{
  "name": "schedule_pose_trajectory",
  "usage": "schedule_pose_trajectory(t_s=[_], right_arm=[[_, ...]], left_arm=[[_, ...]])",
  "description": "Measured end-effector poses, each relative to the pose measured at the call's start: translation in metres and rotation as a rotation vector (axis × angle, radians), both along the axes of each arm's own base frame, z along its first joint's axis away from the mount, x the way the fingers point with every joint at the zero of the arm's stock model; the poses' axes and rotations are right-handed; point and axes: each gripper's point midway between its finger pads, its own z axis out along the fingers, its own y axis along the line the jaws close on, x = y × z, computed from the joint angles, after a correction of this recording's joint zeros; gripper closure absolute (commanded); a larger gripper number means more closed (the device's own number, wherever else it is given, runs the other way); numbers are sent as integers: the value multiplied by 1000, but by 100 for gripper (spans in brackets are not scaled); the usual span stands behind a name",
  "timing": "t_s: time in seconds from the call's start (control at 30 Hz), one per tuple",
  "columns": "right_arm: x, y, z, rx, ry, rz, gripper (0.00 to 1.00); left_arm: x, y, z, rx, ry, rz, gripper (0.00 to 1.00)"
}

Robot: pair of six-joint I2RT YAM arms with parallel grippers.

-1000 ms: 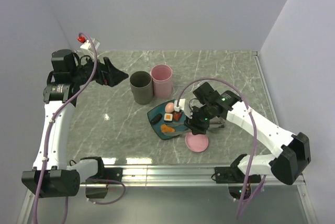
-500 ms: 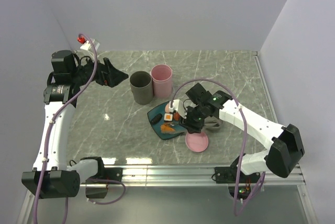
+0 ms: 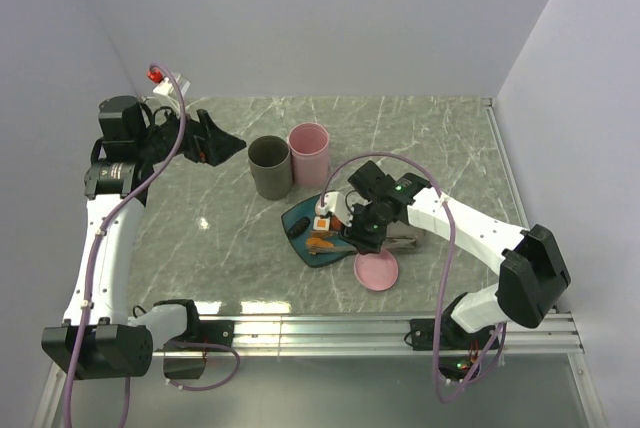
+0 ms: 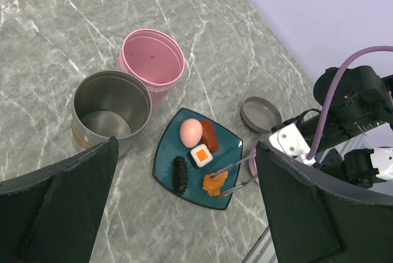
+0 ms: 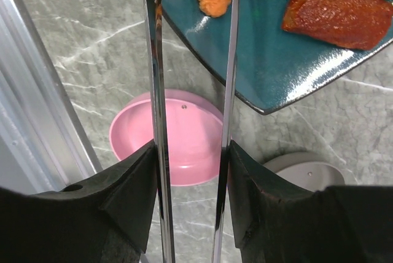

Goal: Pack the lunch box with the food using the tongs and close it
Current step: Pick up the fake food from the plate.

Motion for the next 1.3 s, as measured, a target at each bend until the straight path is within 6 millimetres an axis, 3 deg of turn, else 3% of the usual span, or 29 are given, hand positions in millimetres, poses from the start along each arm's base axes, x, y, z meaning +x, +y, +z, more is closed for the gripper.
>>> schedule_pose_trajectory(t_s=[0.27, 0.87, 1.3], right_arm=[[4, -7, -2, -30, -26, -7, 47], [-1, -14, -20, -110, 4, 26, 46], [2, -12, -13, -108, -13, 52, 43]], left_arm=[[0, -1, -9, -6, 19, -7, 1], [0, -2, -8, -19, 26, -9, 1], [-1, -3, -13, -30, 39, -16, 1]])
